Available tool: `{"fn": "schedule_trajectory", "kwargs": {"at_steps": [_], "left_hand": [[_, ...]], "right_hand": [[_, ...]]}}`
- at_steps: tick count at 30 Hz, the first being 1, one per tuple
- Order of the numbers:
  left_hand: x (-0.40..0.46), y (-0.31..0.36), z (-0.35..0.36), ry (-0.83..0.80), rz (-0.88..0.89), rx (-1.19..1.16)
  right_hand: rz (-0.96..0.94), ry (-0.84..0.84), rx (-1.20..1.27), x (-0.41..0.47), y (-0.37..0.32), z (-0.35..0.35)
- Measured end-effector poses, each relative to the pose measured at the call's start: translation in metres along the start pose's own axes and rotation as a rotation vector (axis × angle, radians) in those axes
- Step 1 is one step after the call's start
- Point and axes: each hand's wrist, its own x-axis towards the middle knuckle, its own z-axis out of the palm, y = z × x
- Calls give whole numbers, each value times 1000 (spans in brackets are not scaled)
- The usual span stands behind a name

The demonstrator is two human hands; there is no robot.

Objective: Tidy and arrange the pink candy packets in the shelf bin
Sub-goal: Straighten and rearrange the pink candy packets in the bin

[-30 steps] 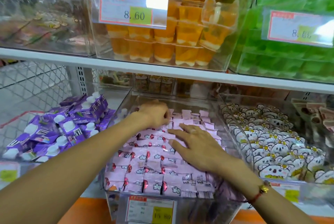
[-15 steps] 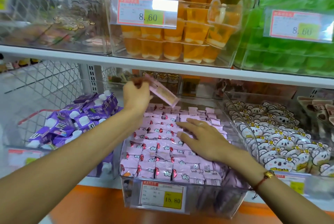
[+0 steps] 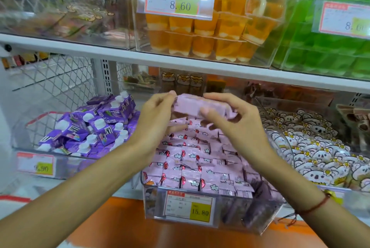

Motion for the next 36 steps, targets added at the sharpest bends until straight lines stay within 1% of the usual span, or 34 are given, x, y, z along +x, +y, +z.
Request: {"fn": "schedule_trajectory", "kwargs": {"at_steps": [2, 3, 4, 6, 8, 10, 12, 15, 17, 19, 20, 22, 24, 26, 28, 30, 32, 33, 36], "left_hand": [[0, -5, -4, -43, 204, 293], [0, -7, -5, -96, 285, 407], [0, -8, -5, -149, 321, 471], [1, -10, -5, -215, 325, 488], [2, -9, -4, -220, 311, 455], [1, -9, -4, -188, 274, 412], [1, -10, -5, -156, 236, 392], [2, -16, -6, -95, 275, 490], [4, -20, -5, -69, 313, 634], [9, -21, -4, -73, 402, 813], [15, -21, -3, -102, 458, 878], [29, -22, -1, -215, 533, 1035], [46, -24, 3, -371, 513, 1246], [62, -28, 8, -534, 446, 1442], [73, -32, 11, -644, 390, 1593], [80, -33, 7, -663, 385, 1693], [86, -31, 3, -666, 400, 1756], [88, -30, 1, -677, 402, 1768], [91, -30, -2, -710, 373, 1790]], "right_hand": [[305, 24, 276, 3, 2, -3], [410, 22, 355, 5, 4, -5], [480, 18, 404, 6, 4, -6], [564, 25, 472, 7, 6, -6], [613, 11, 519, 6, 8, -7], [627, -39, 545, 5, 10, -9], [601, -57, 544, 5, 10, -13], [505, -28, 457, 5, 13, -15], [454, 46, 401, 4, 16, -15], [454, 197, 373, 6, 23, -17], [474, 285, 361, 9, 27, -19], [515, 425, 323, 15, 36, -27], [533, 494, 236, 22, 48, -32], [545, 513, 102, 26, 59, -34], [536, 487, -46, 30, 64, -30], [478, 457, -175, 33, 67, -26], [372, 391, -305, 36, 66, -23], [322, 317, -378, 39, 66, -22], [227, -8, -571, 46, 62, -18]]}}
